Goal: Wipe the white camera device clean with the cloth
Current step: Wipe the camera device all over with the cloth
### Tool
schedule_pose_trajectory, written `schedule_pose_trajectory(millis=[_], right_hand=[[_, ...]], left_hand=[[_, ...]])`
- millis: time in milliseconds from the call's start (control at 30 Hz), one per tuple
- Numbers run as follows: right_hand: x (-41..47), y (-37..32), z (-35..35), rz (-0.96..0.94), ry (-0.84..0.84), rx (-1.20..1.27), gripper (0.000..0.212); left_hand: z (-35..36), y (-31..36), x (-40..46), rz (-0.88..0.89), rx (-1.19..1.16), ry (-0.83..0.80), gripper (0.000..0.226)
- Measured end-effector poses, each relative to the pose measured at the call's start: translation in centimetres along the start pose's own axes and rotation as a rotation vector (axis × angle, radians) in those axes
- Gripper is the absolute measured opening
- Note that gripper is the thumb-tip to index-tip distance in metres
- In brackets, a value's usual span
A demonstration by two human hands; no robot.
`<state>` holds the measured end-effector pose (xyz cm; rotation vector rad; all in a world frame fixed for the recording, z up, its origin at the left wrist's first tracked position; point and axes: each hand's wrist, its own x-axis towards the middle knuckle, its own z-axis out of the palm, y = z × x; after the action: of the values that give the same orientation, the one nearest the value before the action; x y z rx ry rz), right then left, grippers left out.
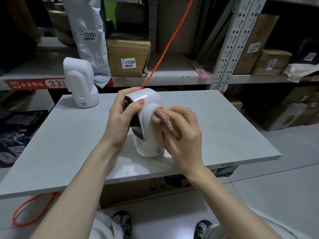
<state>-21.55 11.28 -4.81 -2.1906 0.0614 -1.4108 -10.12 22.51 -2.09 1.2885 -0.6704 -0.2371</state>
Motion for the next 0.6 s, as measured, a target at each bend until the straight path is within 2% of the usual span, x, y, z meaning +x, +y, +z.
schedule_pose_trajectory(millis=[133,433,600], right_hand=[[1.2,-0.2,-0.5,0.060,0.037,0.068,0.029],[-0.4,1.2,-0.8,0.267,-0.083,0.109,0.024],[1.1,0.1,-1.3,0.207,-0.005,0.137,0.026]], left_hand=[[0.4,0.0,-0.3,0.043,0.041,-0.093,0.037],[0.5,-0.4,-0.1,0.064,0.047,0.031,0.036],[0.9,-0.2,-0.7,0.112,0.102,-0.067,0.034]])
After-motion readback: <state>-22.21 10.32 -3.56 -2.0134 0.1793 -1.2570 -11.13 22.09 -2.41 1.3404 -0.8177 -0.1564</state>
